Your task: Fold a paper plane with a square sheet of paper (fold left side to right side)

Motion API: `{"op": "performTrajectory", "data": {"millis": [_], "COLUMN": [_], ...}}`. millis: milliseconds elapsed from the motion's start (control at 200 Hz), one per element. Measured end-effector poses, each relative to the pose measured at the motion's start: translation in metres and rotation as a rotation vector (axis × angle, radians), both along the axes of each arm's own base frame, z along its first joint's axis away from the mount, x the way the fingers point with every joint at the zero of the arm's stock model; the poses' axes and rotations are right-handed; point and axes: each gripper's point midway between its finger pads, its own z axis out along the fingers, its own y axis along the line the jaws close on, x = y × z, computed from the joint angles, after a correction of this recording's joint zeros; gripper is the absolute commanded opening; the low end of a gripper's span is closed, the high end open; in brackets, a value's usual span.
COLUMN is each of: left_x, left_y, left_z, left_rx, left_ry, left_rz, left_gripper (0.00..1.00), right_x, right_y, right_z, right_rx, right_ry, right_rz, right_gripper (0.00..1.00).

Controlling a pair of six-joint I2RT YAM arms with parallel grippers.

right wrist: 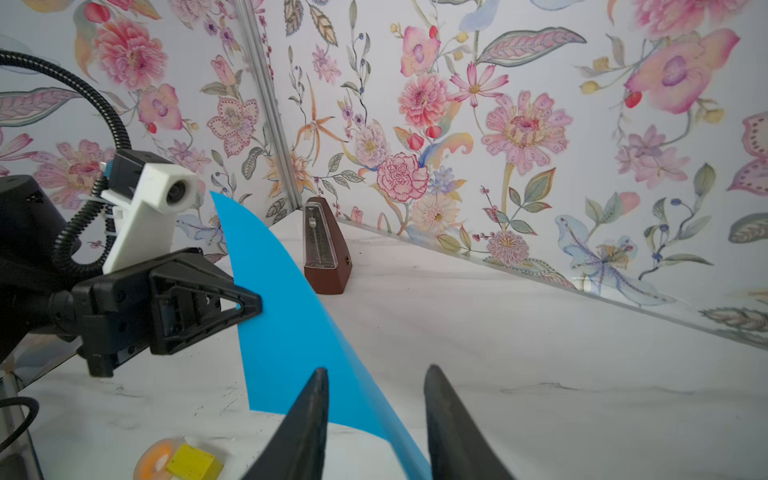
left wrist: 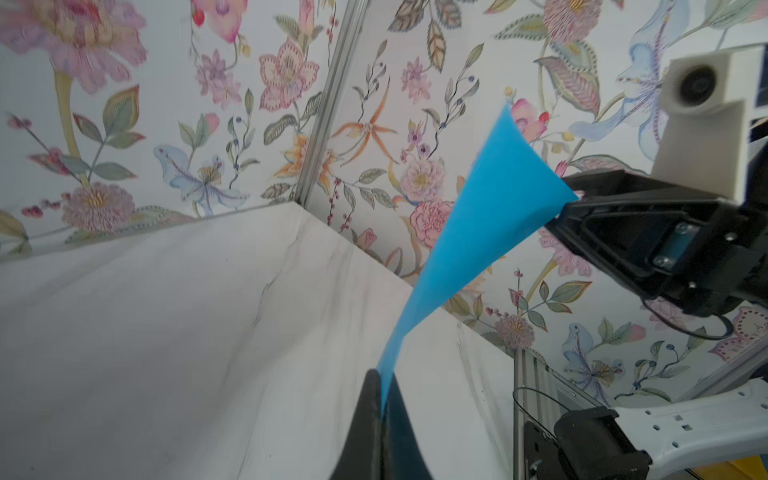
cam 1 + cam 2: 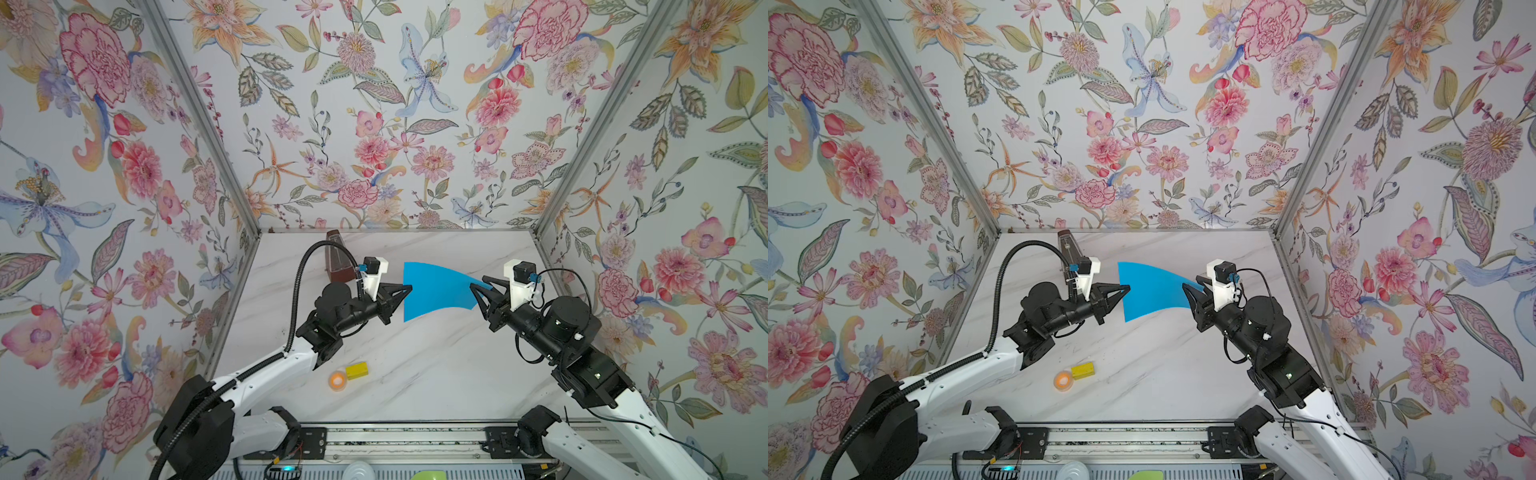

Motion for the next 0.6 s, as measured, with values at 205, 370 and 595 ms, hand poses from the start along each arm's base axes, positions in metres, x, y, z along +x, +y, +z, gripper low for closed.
{"op": "performTrajectory", "data": {"millis": [205,370,595], "left_x": [-0.001,-0.017,-0.005], "left_y": [-0.016,-0.008,0.025], "left_z": [-0.129,-0.198,-0.222], "left_rx": [0.205,0.336,0.410], "left_ry": [0.418,0.635,0.713], "left_rz": [-0.064,-0.066,0.033], "left_gripper": [0.00,0.00,0.00], "right_x": [0.023,0.041,0.054], "right_y": [0.000,0.006,0.021], "right_z": [-0.032,-0.072,-0.151], "right_rx": [-0.015,0.008,0.094], "right_ry": [0.127,0.296,0.638], "right_rz": [-0.083,-0.116,-0.136], "right_gripper": [0.60,0.59,0.55]}}
